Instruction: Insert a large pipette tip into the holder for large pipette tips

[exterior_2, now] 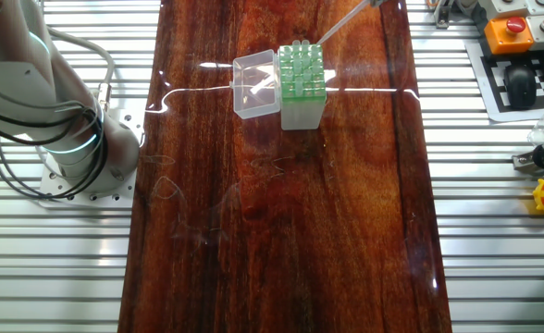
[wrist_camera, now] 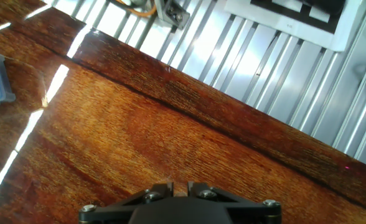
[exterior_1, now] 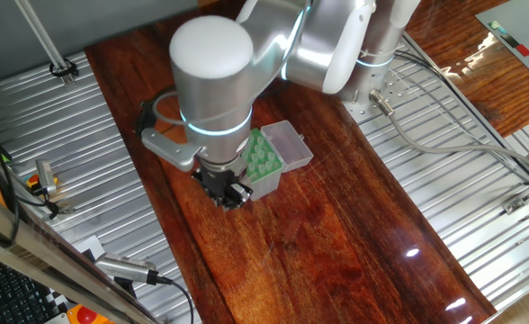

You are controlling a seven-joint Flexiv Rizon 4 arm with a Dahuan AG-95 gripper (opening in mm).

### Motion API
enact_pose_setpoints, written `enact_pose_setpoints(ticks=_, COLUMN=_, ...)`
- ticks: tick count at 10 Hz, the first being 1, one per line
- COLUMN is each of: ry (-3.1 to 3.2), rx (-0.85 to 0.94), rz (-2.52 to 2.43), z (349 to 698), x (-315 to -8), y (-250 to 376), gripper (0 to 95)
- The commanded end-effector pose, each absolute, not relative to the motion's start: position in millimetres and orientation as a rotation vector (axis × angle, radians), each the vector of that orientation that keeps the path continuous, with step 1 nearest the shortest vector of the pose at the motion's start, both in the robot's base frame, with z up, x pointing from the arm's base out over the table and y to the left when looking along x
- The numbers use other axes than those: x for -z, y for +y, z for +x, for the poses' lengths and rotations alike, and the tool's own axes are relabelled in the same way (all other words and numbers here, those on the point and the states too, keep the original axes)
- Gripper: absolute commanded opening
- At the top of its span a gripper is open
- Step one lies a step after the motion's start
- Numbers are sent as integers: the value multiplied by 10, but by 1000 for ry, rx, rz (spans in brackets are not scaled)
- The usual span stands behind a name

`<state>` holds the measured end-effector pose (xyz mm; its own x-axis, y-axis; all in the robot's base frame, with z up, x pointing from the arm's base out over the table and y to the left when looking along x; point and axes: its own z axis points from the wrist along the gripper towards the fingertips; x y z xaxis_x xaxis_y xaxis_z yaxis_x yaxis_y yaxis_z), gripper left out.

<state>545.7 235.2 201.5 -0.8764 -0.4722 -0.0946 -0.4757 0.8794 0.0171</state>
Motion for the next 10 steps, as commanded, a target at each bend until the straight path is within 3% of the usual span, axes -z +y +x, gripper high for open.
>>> enact_pose_setpoints(ticks=1, ry=2947, rx=-59, rz=-759, z=5440, x=-2037, y=2319, gripper=0)
enact_pose_setpoints(ticks=10, ry=2869, rx=-80, rz=-758, z=5477, x=-2133, y=2300, gripper=0)
